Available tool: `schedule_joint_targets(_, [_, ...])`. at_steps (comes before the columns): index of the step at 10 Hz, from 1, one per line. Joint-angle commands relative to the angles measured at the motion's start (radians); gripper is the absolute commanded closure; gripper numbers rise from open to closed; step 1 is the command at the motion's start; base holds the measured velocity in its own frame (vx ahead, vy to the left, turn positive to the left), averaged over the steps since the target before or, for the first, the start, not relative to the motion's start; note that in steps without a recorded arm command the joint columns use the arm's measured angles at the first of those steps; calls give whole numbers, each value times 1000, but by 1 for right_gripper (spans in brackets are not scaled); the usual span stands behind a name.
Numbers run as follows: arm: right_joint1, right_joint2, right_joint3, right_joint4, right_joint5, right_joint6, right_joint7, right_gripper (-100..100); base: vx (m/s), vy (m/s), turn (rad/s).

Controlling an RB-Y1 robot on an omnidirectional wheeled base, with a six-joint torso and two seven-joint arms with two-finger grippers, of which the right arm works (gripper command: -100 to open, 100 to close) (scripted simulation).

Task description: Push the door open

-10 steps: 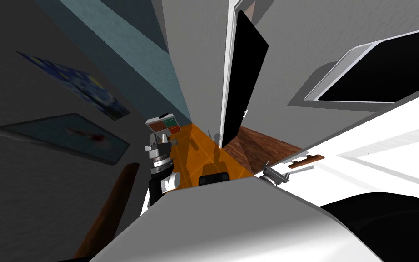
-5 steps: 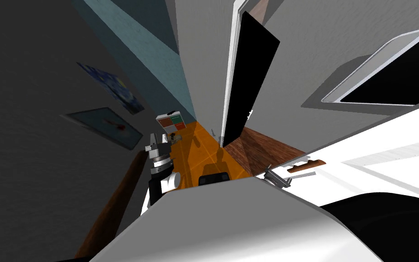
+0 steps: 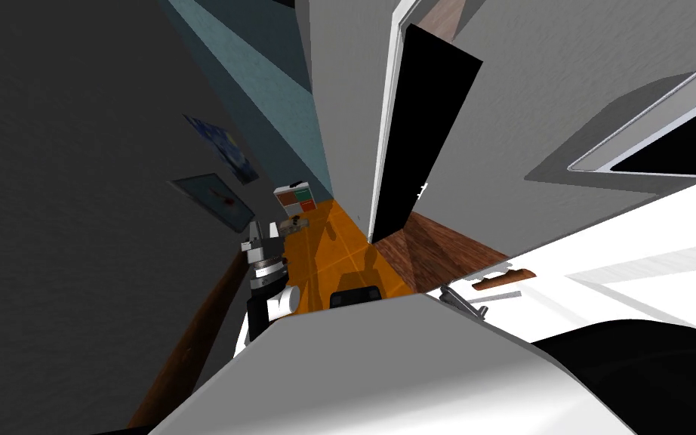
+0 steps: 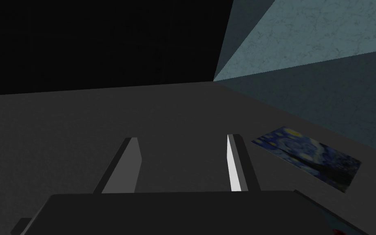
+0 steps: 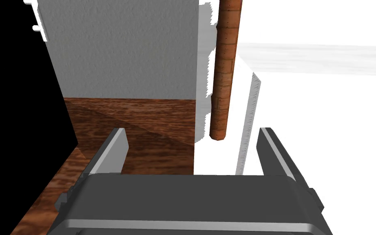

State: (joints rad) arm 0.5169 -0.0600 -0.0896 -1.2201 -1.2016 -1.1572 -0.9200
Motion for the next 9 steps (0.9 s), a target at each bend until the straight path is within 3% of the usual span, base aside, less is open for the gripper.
schedule_joint_targets(1, [3,7,-1,12,-18,-6,-16,-100,-154,-118,206])
schedule_joint_targets(3, [2,18,-1,31,-38,-16,-35,-100,-137,-131,183])
schedule_joint_targets(5, [-10,3,-7,45,-34,-13,-38,-100,-27,-98,8])
schedule_joint_targets(9, [-24,-8,-15,63,-35,-9,-47,-100,46,-190,8])
